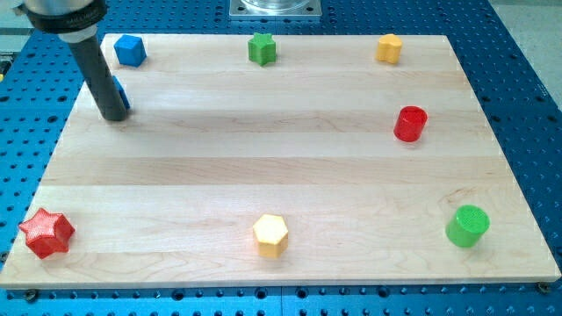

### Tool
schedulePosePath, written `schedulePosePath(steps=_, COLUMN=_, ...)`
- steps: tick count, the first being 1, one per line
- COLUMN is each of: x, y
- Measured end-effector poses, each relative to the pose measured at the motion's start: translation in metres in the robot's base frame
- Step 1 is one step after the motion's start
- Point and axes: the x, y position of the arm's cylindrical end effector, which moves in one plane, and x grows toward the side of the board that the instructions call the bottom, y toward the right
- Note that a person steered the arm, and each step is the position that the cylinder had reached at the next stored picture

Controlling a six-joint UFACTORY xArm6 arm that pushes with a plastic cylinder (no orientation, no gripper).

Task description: Place your arm right of red star

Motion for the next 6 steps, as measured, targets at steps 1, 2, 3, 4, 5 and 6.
schedulePosePath(steps=1, x=-0.041, y=0.000)
schedulePosePath(steps=2, x=-0.013, y=-0.007)
schedulePosePath(steps=3, x=0.049, y=0.031)
schedulePosePath(steps=4, x=0.148, y=0.049)
schedulePosePath(steps=5, x=0.252, y=0.049)
schedulePosePath(steps=6, x=0.253, y=0.050)
